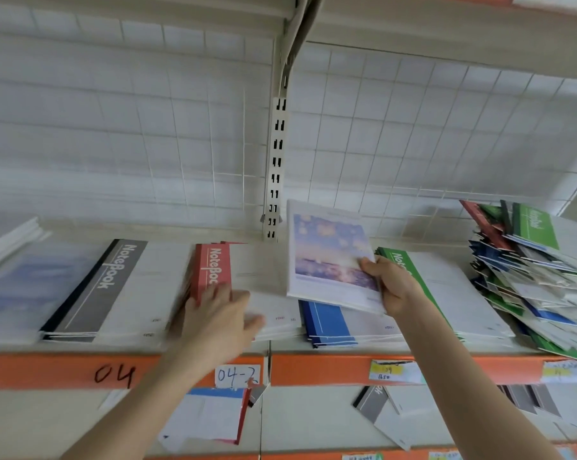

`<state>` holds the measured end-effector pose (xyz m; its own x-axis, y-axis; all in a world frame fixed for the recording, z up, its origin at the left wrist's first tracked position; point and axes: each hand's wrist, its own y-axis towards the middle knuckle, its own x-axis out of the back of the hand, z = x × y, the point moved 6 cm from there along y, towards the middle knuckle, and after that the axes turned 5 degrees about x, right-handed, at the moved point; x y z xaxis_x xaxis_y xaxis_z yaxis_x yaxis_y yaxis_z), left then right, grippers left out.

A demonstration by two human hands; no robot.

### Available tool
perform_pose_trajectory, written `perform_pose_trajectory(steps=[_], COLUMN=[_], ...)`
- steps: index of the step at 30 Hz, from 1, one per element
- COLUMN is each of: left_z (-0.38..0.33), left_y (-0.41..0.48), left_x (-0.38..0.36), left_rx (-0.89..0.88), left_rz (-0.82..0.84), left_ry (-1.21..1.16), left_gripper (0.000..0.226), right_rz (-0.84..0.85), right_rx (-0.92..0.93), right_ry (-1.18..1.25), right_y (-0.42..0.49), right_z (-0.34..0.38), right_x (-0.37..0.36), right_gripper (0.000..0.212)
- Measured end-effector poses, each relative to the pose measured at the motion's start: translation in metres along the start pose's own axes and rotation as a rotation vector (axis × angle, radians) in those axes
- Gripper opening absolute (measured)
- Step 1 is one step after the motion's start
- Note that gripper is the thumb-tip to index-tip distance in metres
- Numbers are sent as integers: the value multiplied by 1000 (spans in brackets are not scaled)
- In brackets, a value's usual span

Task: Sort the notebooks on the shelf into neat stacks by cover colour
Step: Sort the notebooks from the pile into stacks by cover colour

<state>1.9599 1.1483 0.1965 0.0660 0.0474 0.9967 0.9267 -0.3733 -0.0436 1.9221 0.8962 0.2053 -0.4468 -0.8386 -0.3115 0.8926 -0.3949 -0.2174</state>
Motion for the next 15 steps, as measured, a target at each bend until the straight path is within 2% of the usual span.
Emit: perform_pose_trajectory(steps=[2,6,8,10,13,15], left_z=[-7,-6,-5,3,29,45], left_y=[-9,-7,-9,-14,-29,-37], left_x=[-10,-16,-11,1,21,29], left_rx=[-21,-54,-82,-62,28,52], left_rz=[-7,-58,-81,-154,-222,-215], left_ry=[56,81,-24,-355,-1055,-1410], left_gripper=[63,99,94,71,68,56], right_rz=[-9,-2,12,38,92,139], right_rx=[-6,-12,-12,-2,17,34], right_ry=[-8,-17,-17,-9,19,48], right_y=[-1,-2,-3,-4,-7,-11], right_z=[0,-2,-2,-2,-6,-11], right_x=[-1,-8,-15,-26,-55,-83], right_gripper=[7,12,6,4,6,9])
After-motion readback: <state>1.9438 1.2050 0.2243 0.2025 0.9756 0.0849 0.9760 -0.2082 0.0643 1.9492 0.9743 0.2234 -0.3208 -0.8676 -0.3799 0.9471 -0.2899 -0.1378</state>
